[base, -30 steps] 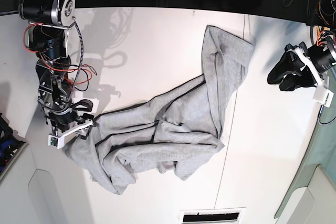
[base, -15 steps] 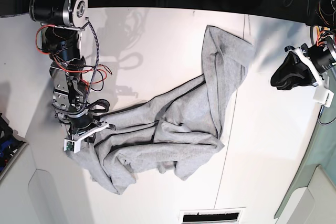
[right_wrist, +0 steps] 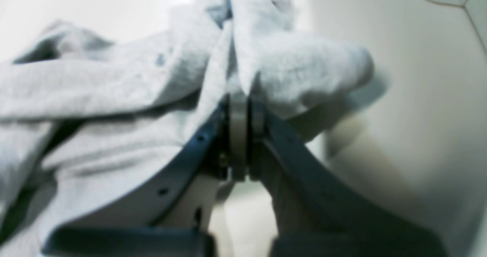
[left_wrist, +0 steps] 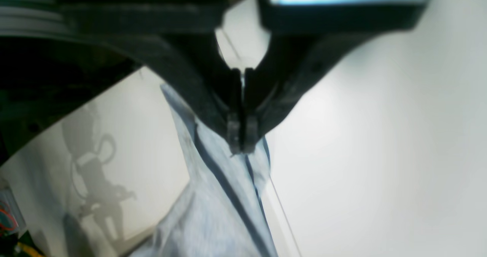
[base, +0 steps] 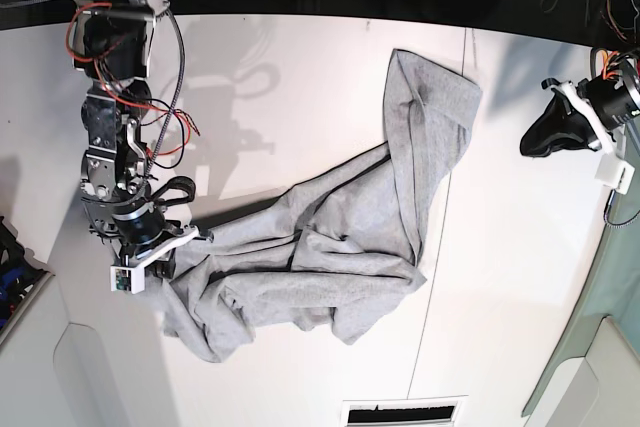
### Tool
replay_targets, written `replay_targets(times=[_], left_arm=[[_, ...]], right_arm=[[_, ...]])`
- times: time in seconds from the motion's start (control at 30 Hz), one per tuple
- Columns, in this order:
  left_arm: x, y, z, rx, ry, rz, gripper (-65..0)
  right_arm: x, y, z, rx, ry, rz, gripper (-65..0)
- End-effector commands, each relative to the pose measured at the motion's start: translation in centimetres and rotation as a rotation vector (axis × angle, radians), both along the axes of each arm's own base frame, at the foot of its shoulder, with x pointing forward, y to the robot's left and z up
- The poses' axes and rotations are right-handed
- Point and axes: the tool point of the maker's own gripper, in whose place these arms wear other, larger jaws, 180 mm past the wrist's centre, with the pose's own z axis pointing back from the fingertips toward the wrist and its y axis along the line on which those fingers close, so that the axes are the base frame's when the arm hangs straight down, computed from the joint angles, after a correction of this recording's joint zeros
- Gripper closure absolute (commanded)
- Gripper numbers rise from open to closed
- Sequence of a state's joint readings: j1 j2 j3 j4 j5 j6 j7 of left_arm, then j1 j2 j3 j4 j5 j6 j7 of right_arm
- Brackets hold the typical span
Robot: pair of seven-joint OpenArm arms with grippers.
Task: Layout the t-shirt on the table in an organized manner, then fold the t-shirt properly
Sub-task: 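Drag the grasped shirt edge with the right gripper toward the shirt center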
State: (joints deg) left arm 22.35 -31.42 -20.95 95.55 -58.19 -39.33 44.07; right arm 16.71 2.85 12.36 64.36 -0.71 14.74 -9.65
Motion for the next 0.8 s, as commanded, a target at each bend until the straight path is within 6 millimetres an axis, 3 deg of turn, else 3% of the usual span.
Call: replay_targets(times=[0.0, 0.23, 0.33, 0.43, 0.57, 0.7, 0.77], left_arm=[[0.6, 0.1, 1.4, -0.018, -0.044, -0.008, 0.0], [0.3, -0.3, 1.7, -0.067, -0.046, -0.002, 0.0], [0.3, -0.3, 1.7, -0.065, -0.046, -0.002, 0.0], [0.3, -0.2, 1.7, -0.061, -0.045, -0.003, 0.0], [0.4, -0.1, 1.7, -0.053, -0.045, -0.006, 0.0], [0.4, 0.2, 1.8, -0.036, -0.044, -0.011, -0.1], [0.5, 0.3, 1.8, -0.029, -0.047, -0.011, -4.6]], right_arm=[[0.7, -0.2, 3.0, 0.001, -0.089, -0.003, 0.0], [-4.0, -0.6, 9.1, -0.070, -0.160, 0.008, 0.0], [-4.5, -0.4, 11.4, -0.059, -0.220, 0.007, 0.0], [-3.1, -0.2, 13.0, -0.033, -0.263, 0.007, 0.0], [0.6, -0.3, 14.4, -0.025, -0.287, 0.002, 0.0], [5.7, -0.2, 13.0, 0.003, -0.212, 0.005, 0.0], [7.8, 0.3, 11.6, 0.033, -0.149, 0.015, 0.0]])
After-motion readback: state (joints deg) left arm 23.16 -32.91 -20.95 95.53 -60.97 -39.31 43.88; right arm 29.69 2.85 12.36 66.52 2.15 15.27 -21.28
